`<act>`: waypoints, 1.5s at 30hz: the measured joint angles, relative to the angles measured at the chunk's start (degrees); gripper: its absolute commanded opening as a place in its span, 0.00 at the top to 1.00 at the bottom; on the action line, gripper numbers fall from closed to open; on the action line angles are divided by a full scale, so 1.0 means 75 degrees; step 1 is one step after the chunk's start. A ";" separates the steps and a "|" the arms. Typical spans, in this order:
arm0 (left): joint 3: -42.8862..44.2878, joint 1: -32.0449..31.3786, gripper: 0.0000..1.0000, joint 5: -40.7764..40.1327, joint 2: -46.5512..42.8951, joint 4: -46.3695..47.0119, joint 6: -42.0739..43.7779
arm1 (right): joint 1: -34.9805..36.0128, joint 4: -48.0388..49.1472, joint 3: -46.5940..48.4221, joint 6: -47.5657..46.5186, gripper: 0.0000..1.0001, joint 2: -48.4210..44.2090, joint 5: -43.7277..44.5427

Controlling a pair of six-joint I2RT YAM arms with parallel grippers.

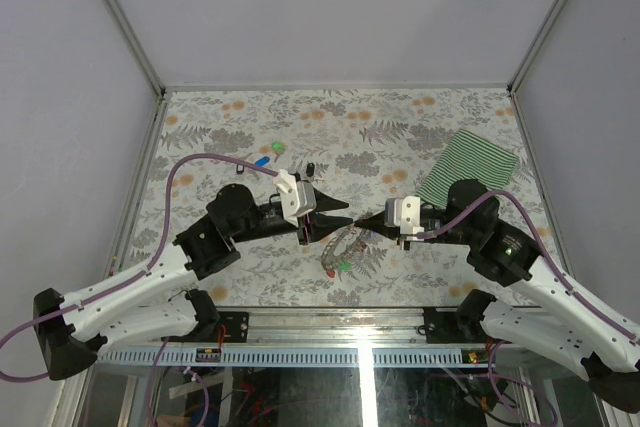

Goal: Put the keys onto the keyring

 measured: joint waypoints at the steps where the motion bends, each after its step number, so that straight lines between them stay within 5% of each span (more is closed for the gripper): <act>1: 0.0000 0.0000 0.68 0.0000 0.0000 -0.0006 0.0003 | 0.0000 -0.0003 0.0000 0.0012 1.00 0.0000 0.0000; 45: 0.0111 0.0000 0.67 0.0265 -0.0009 -0.0198 0.0009 | 0.0000 0.0000 0.0000 0.0041 1.00 0.0000 0.0006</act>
